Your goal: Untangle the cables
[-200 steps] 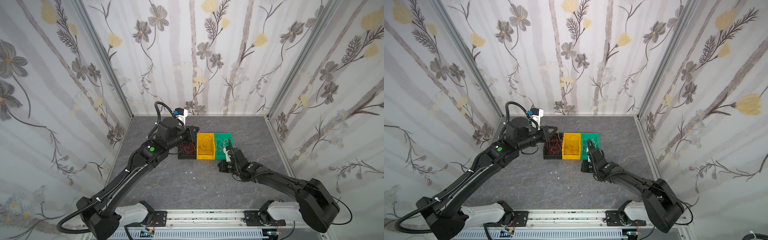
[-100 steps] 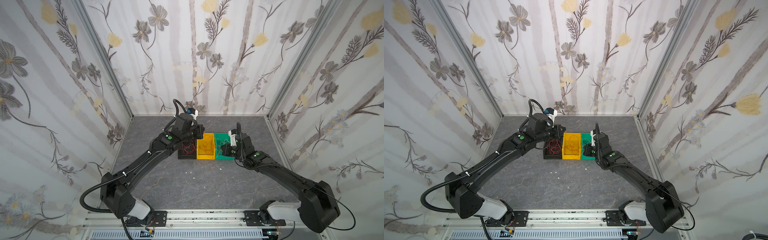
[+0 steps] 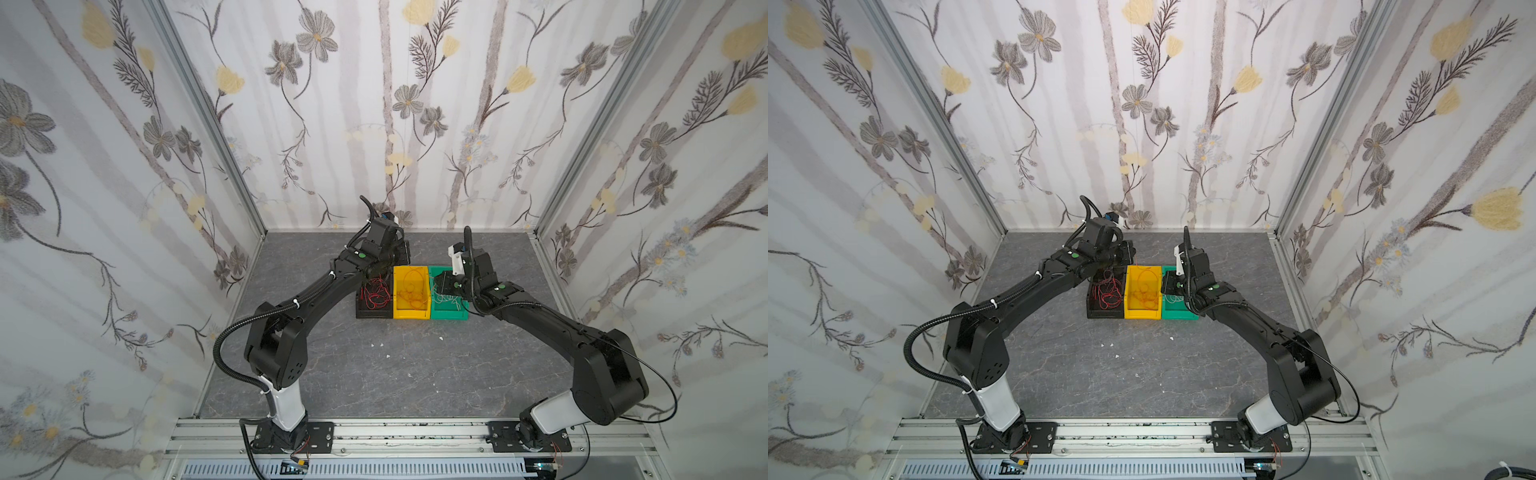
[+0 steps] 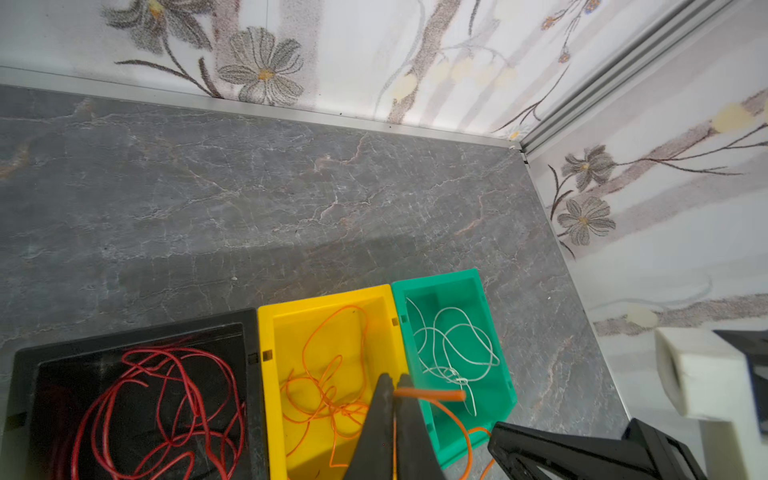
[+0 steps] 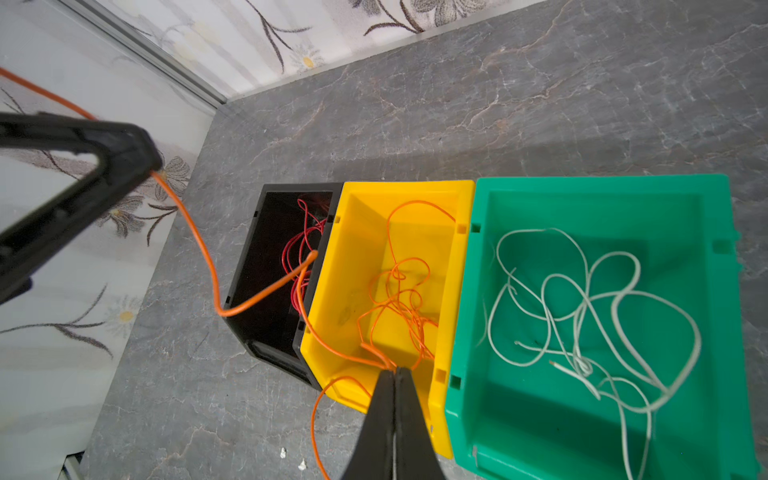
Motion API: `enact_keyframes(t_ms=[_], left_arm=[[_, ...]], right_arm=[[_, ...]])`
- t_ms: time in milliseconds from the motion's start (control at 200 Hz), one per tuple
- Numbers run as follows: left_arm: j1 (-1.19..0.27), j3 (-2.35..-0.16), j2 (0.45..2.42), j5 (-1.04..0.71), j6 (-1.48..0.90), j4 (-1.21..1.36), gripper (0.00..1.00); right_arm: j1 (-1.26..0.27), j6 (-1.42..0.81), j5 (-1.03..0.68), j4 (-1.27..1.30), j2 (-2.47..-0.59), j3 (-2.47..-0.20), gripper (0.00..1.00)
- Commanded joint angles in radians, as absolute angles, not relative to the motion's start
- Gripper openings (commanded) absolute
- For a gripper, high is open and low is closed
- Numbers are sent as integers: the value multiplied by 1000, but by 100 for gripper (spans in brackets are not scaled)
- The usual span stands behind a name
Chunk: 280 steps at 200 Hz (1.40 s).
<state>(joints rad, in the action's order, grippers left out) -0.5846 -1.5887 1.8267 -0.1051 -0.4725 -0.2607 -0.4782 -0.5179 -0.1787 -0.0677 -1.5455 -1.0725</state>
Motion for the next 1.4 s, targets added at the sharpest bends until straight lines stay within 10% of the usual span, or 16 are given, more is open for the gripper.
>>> enact_keyframes(t_ms=[0, 560, 914, 1159, 1394], left_arm=[[-585, -1614, 1868, -126, -484, -255, 0], [-603, -1596, 2031, -132, -494, -312, 0], [-598, -1643, 2013, -70, -457, -404, 53], [-571, -1564, 1877, -64, -446, -392, 62], [-527, -1342, 1669, -60, -426, -339, 71]], right_arm=[[-476, -503, -203, -31, -1591, -1114, 0], [-459, -479, -241, 14, -1793, -1221, 0], [-463, -489, -257, 35, -1858, -1238, 0], [-473, -485, -281, 13, -1891, -1274, 0], [-474, -461, -239, -100, -1873, -1318, 34]])
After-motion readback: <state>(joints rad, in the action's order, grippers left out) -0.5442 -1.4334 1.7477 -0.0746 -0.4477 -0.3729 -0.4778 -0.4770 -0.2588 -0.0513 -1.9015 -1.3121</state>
